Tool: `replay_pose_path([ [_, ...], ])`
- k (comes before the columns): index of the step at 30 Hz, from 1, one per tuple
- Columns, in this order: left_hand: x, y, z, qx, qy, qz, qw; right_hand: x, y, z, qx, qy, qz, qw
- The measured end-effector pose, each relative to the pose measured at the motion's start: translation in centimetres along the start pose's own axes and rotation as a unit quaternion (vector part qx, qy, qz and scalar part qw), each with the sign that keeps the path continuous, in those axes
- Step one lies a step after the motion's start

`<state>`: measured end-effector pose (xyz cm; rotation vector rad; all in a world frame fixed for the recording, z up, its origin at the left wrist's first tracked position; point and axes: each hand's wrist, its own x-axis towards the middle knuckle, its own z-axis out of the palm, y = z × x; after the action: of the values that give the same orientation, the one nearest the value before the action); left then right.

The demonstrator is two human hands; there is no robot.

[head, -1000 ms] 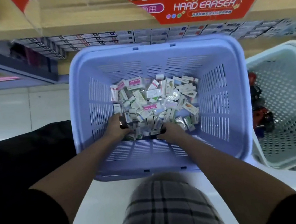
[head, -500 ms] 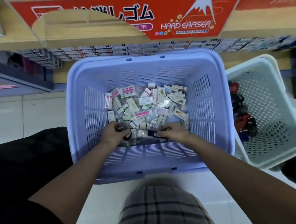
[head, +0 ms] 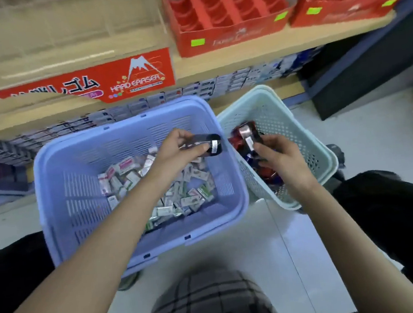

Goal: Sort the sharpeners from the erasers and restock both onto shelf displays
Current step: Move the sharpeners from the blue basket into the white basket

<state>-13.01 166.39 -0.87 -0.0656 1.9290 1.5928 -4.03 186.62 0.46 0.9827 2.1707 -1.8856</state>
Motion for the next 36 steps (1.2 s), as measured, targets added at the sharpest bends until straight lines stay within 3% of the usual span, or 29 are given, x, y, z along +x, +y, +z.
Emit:
replay_pose_path([
  [2, 1.5, 1.0, 3.9, 0.032, -0.016, 0.03, 0.999, 0.8, 1.2, -3.5, -0.034, 0.051, 0.011, 0.998],
  [6, 4.4, 0.3, 11.1, 0.108, -0.051, 0.063, 0.991, 3.2, 6.1, -7.8, -0.127, 0.072, 0.071, 0.987],
  [11, 7.6, -1.4, 16.2, 0.258, -0.007, 0.048, 0.965, 5.5, 10.1, -7.8, -0.174, 0.096, 0.114, 0.974],
  [14, 8.6, -1.3, 16.5, 0.322, -0.046, 0.044, 0.945, 6.1, 10.1, -7.3, -0.174, 0.111, 0.096, 0.974],
  [16, 7.9, 0.0, 15.5, 0.314, -0.071, 0.067, 0.944, 6.2, 9.7, -7.0, -0.151, 0.116, 0.087, 0.978],
  [20, 2.8, 2.0, 10.3, 0.155, -0.097, 0.096, 0.979, 5.4, 6.2, -5.5, -0.064, 0.106, 0.036, 0.992],
  [23, -0.9, 0.2, 3.6, 0.073, -0.007, 0.086, 0.994, 4.3, 2.1, -2.9, -0.036, 0.064, -0.06, 0.995],
  [28, -2.4, -7.0, -8.3, 0.12, 0.116, -0.015, 0.986, 3.8, -1.8, 4.9, -0.069, -0.085, -0.108, 0.988],
  [30, -2.0, -9.7, -11.1, 0.125, 0.137, -0.055, 0.981, 4.2, -1.6, 8.5, -0.217, -0.121, -0.128, 0.96],
  [32, -1.5, -12.5, -12.7, 0.119, 0.15, -0.094, 0.977, 5.0, -1.2, 11.8, -0.487, -0.074, -0.177, 0.852],
  [33, -1.3, -13.8, -13.2, 0.118, 0.151, -0.117, 0.974, 5.4, -0.9, 13.3, -0.55, -0.062, -0.196, 0.809],
  [34, -0.9, -15.0, -13.5, 0.122, 0.152, -0.138, 0.971, 5.8, -0.7, 14.9, -0.564, -0.08, -0.207, 0.795],
  [36, -0.3, -17.1, -13.7, 0.125, 0.161, -0.171, 0.964, 6.8, 0.8, 17.8, -0.534, -0.166, -0.204, 0.803],
])
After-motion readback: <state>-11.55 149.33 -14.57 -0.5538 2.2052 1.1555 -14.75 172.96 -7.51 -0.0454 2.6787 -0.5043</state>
